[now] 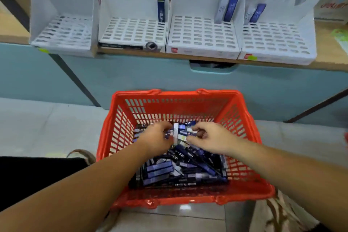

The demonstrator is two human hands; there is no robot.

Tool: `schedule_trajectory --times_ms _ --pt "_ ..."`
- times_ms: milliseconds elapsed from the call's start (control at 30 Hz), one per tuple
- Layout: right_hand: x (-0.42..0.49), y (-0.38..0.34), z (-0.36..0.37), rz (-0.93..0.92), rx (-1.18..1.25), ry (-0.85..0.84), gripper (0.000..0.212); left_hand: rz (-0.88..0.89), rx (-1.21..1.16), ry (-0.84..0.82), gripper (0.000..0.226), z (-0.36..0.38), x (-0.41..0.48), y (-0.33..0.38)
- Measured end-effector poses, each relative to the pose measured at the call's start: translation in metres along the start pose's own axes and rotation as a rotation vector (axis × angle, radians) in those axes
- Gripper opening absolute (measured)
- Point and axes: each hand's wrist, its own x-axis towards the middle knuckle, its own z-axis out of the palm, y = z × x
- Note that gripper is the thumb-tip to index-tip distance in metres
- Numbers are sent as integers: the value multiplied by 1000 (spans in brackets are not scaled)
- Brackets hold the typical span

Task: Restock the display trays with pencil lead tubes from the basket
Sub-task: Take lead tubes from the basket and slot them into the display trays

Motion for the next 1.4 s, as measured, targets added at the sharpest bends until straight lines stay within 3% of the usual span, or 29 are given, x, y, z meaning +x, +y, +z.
schedule_trajectory --times_ms 200,400,500,567,667,800,900,1000,1067,1300,1400 --pt "45 48 56 168 -151 -201 106 -151 54 -206 53 44 23 -61" --pt "58 73 112 197 -396 -231 139 -109 475 -381 120 81 26 -94" --pt "68 80 115 192 -482 -236 149 -91 592 -402 139 89 30 -97" --pt "73 84 115 169 -494 -188 140 -75 615 -357 141 93 33 -102" --pt "78 88 111 97 -490 -39 112 -26 597 -236 129 96 35 -108" --pt "83 89 104 27 -467 -9 94 0 539 -168 111 94 37 -106" --pt "77 83 108 -27 -513 8 104 -2 555 -150 96 96 37 -105" --pt "74 75 119 -72 -555 -110 126 -29 544 -137 84 97 38 -105" --pt "75 75 125 -81 -562 -119 125 -31 516 -148 80 96 38 -105" --pt "93 67 111 -35 -432 -81 66 -157 327 -134 67 88 45 -98" --pt "99 57 108 34 -332 -136 55 -208 260 -151 66 90 45 -97"
